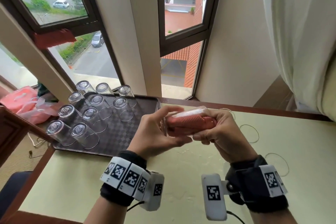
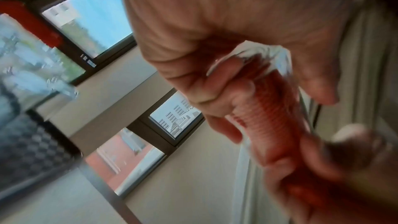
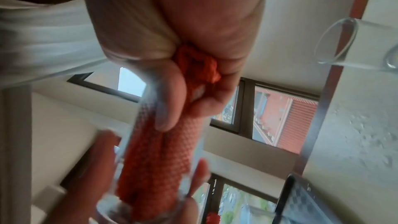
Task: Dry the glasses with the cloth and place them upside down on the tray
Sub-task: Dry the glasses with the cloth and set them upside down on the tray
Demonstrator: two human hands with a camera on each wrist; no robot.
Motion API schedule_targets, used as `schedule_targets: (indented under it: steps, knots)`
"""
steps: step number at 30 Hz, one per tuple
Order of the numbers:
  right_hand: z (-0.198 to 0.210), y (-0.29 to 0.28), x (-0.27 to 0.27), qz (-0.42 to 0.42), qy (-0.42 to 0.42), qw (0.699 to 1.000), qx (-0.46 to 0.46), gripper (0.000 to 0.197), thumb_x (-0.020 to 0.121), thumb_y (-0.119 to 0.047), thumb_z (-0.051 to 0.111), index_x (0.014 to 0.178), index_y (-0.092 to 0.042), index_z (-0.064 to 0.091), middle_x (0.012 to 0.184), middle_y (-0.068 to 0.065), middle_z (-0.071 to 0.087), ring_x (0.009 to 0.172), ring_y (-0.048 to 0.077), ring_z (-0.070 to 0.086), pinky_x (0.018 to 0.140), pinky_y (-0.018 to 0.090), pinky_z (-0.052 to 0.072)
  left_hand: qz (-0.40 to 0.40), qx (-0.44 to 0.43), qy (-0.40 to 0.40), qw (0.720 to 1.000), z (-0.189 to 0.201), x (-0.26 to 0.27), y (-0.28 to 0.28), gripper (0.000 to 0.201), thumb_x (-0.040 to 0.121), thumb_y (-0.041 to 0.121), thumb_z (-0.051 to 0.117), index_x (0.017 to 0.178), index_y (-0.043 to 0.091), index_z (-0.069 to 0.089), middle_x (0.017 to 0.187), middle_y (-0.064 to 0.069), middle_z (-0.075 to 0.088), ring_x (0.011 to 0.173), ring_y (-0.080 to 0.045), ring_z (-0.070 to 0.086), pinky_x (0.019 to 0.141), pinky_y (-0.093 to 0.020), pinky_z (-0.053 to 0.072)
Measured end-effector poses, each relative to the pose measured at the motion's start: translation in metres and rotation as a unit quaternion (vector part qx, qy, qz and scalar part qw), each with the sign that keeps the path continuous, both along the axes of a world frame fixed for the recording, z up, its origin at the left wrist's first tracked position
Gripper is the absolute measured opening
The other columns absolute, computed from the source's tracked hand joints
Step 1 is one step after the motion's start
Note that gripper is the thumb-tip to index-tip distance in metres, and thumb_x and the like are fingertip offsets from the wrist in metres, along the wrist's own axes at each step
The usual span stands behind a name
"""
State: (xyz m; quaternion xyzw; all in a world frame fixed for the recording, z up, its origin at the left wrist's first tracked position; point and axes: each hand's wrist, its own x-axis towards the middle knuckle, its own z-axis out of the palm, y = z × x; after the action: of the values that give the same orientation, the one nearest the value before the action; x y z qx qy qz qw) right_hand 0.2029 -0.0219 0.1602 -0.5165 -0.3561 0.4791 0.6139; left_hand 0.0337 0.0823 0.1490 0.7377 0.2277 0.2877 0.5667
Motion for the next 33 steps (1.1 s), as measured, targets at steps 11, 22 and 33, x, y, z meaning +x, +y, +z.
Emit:
schedule_targets:
  steps: [11,22,33]
  knots:
    - [0.000,-0.002,0.001,0.011,0.002,1.000,0.008,0.044,0.052,0.001,0.084,0.095,-0.003,0.075,0.080,0.020,0.064,0.058,0.018,0.055,0.043,0.022,0.045,0.010,0.079,-0.024,0.997,-0.002,-0.002,0.000,0.069,0.062,0.025,0.093,0.124,0.013,0.067,0.107,-0.001,0.076,0.095,-0.016,0.075,0.083,-0.035,0.061]
    - [-0.005,-0.005,-0.019,-0.004,-0.051,0.999,0.013,0.051,0.066,0.026,0.070,0.080,-0.022,0.081,0.077,0.005,0.072,0.063,0.016,0.060,0.048,0.022,0.051,0.004,-0.116,-0.021,0.993,-0.007,-0.012,0.006,0.064,0.056,0.013,0.097,0.112,0.011,0.068,0.091,-0.007,0.076,0.072,-0.016,0.073,0.062,-0.022,0.058]
    - [0.002,0.004,-0.017,0.004,-0.047,0.999,0.013,0.054,0.058,0.033,0.057,0.069,-0.016,0.077,0.069,0.004,0.071,0.064,0.014,0.065,0.050,0.025,0.054,0.043,-0.132,-0.007,0.990,-0.011,-0.014,0.001,0.066,0.058,0.042,0.087,0.117,0.018,0.070,0.090,-0.005,0.076,0.071,-0.025,0.067,0.063,-0.030,0.055]
